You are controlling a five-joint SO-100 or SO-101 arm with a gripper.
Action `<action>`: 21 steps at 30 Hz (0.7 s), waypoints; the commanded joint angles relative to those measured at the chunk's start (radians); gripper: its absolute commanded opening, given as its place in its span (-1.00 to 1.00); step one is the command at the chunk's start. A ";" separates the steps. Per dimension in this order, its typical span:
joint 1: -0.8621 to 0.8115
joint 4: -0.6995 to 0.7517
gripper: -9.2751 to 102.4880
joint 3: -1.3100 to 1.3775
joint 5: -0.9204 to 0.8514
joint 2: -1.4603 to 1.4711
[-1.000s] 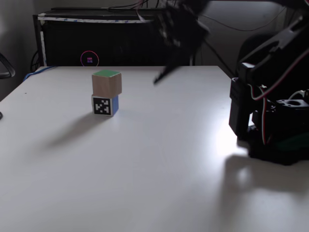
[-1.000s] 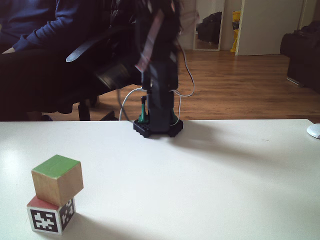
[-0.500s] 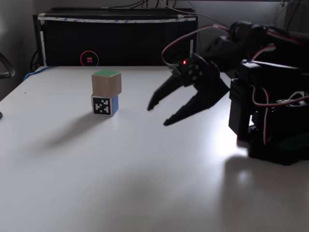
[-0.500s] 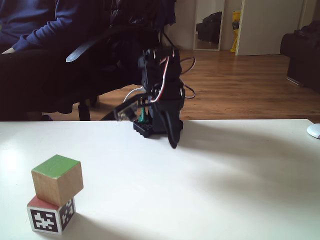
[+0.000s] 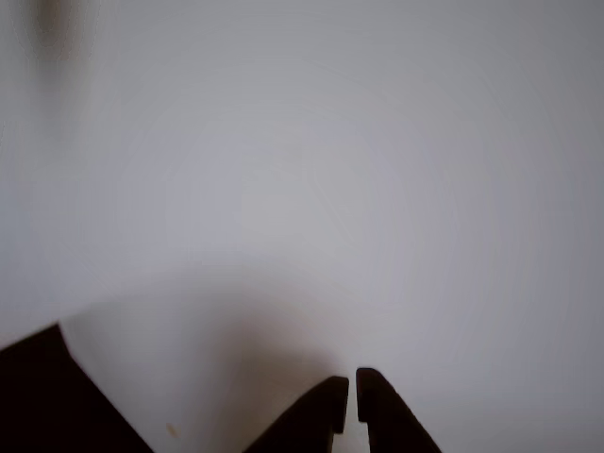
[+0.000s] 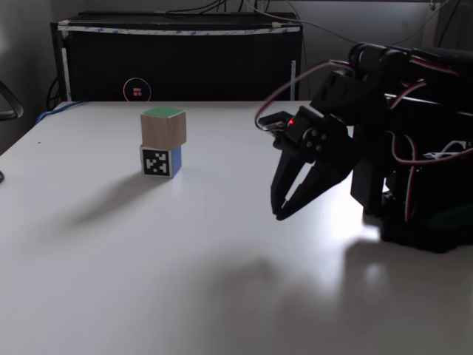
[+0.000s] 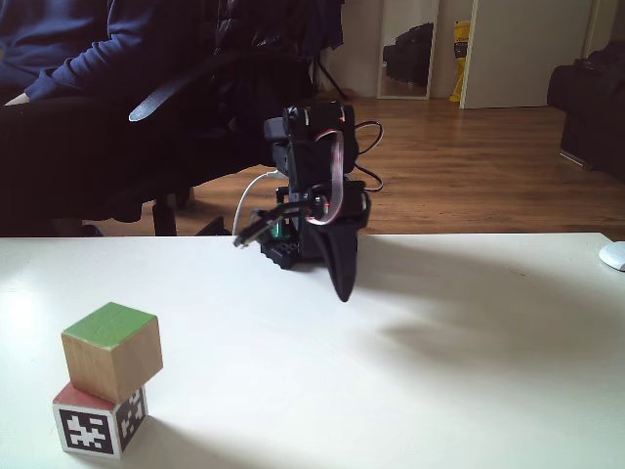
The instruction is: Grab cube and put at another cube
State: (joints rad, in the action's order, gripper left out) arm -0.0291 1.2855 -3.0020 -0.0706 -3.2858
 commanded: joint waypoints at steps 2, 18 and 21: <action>-0.008 0.006 -0.83 0.034 -0.032 -0.003; -0.048 0.006 -0.83 0.034 -0.012 -0.003; -0.048 0.006 -0.83 0.034 -0.012 -0.003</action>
State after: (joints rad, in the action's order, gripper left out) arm -0.0752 1.2855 -3.0020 -0.0890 -3.2858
